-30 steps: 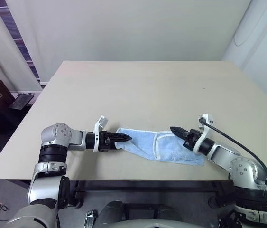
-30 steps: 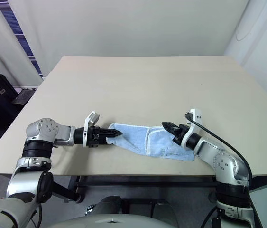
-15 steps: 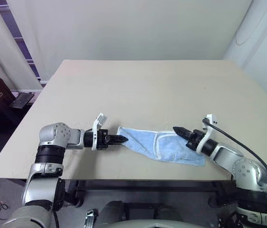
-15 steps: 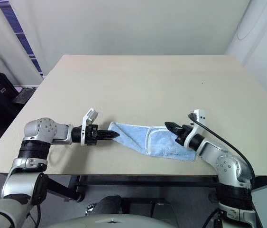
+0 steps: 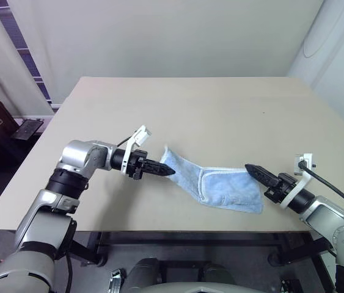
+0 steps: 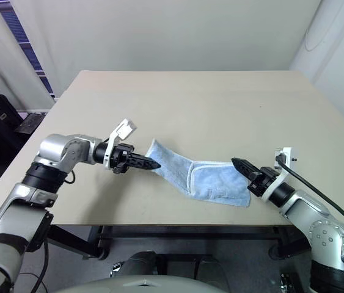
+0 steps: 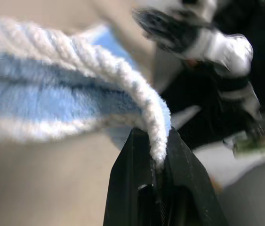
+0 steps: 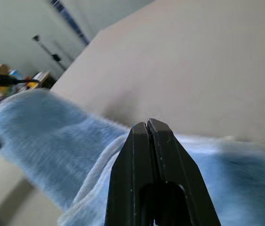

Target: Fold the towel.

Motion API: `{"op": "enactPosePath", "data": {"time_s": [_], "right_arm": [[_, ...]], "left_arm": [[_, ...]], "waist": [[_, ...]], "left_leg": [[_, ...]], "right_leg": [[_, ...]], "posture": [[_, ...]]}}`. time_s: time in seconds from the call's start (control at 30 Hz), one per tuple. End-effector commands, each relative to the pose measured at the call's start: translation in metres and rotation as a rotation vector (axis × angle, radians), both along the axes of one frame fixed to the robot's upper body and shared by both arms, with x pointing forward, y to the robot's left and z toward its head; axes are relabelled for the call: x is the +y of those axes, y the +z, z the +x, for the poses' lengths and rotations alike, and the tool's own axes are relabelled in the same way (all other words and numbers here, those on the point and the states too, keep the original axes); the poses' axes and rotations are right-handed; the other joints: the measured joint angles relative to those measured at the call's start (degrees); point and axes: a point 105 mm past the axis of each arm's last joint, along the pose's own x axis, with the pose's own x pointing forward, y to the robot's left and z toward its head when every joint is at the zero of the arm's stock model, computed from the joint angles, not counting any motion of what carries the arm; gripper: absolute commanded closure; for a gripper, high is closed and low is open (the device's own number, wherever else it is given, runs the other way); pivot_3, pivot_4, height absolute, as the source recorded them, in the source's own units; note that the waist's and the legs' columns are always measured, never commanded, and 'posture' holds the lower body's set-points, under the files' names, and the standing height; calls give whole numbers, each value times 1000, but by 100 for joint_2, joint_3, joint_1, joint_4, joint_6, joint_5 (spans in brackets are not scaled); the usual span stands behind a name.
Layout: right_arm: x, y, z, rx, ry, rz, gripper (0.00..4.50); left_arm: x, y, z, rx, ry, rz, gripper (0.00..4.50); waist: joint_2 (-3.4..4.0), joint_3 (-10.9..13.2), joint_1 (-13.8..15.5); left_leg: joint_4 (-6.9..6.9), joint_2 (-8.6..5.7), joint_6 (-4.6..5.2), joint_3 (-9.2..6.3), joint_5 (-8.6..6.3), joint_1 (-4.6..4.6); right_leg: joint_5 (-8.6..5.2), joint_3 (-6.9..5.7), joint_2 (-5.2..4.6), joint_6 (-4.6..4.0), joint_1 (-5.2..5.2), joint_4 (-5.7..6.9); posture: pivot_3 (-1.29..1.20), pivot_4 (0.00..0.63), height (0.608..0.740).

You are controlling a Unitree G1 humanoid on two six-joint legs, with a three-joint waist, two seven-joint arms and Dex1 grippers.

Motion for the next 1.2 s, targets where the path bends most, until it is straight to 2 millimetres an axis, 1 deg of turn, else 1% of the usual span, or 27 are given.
{"op": "enactPosePath", "data": {"time_s": [0.03, 0.1, 0.17, 0.27, 0.37, 0.47, 0.57, 0.63, 0.77, 0.83, 0.9, 1.03, 1.13, 1.2], "right_arm": [[-12, 11, 4, -57, -84, -4, 4500], [-16, 12, 3, -71, -118, 5, 4500], [-21, 16, 4, -89, -169, 30, 4500], [-27, 24, 0, -119, -220, 81, 4500], [-34, 22, -4, -115, -273, 86, 4500], [-38, 22, -6, -118, -328, 87, 4500], [-45, 19, -7, -112, -394, 90, 4500], [-51, 15, -8, -99, -435, 97, 4500], [-55, 14, -9, -95, -484, 87, 4500], [-56, 13, -9, -92, -497, 85, 4500], [-56, 12, -9, -88, -505, 84, 4500], [-56, 8, -9, -75, -511, 81, 4500], [-55, 6, -7, -70, -512, 78, 4500], [-54, 5, -5, -65, -512, 77, 4500]], "left_arm": [[-24, 16, 2, -86, -139, -30, 4477], [-46, 23, 5, -109, -184, -55, 4477], [-65, 24, 9, -134, -214, -58, 4477], [-86, 19, 3, -150, -310, -54, 4477], [-106, 14, -4, -147, -374, -53, 4477], [-124, -1, -10, -140, -407, -20, 4477], [-141, -15, -14, -142, -406, 1, 4477], [-155, -18, -17, -123, -378, -15, 4477], [-179, -29, -19, -152, -297, 0, 4477], [-185, -35, -20, -179, -282, 6, 4477], [-190, -36, -22, -174, -276, 1, 4477], [-198, -32, -23, -149, -244, -31, 4477], [-199, -23, -29, -91, -280, -87, 4477], [-198, -20, -34, -69, -324, -105, 4477]], "waist": [[-1, 1, 16], [-3, 2, 10], [-6, 4, 10], [-6, 4, 9], [-5, 4, -2], [-6, 5, 7], [-6, 5, 9], [-8, 6, 13], [-8, 6, -3], [-7, 6, 2], [-8, 6, 12], [-7, 6, 16], [-7, 6, 12], [-6, 6, 11]], "left_leg": [[1, 0, 0, 0, 0, -1], [5, 0, 2, 0, 1, -5], [10, 0, 6, -1, 1, -10], [14, 0, 21, 0, 6, -13], [12, 1, 25, -1, 8, -13], [18, 4, 25, -2, 8, -12], [27, 4, 26, -2, 8, -9], [32, 3, 27, -2, 7, -8], [35, 3, 28, -2, 7, -9], [35, 4, 29, -2, 7, -6], [35, 4, 29, -2, 8, -5], [50, 5, 29, -3, 8, -5], [65, 6, 30, -4, 6, -5], [74, 7, 33, -4, 4, -5]], "right_leg": [[0, 0, 0, 0, 0, -1], [0, -1, 0, 1, 1, -3], [0, -3, 0, 2, 2, -5], [2, -3, 1, 5, 3, -5], [8, -3, 4, 19, 16, 0], [8, -3, 7, 20, 14, 10], [8, -3, 6, 20, 12, 12], [10, -4, 6, 23, 12, 12], [15, -4, 7, 34, 14, 14], [16, -3, 10, 37, 24, 23], [17, -3, 12, 38, 22, 30], [16, -4, 14, 38, 20, 37], [16, -4, 14, 38, 15, 37], [16, -4, 14, 38, 18, 37]], "posture": [[0, 0, 722], [0, 0, 722], [0, 0, 722], [0, 0, 722], [0, 0, 722], [0, 0, 722], [0, 0, 722], [0, 0, 722], [0, 0, 722], [0, 0, 722], [0, 0, 722], [0, 0, 722], [0, 0, 722], [0, 0, 722]]}}
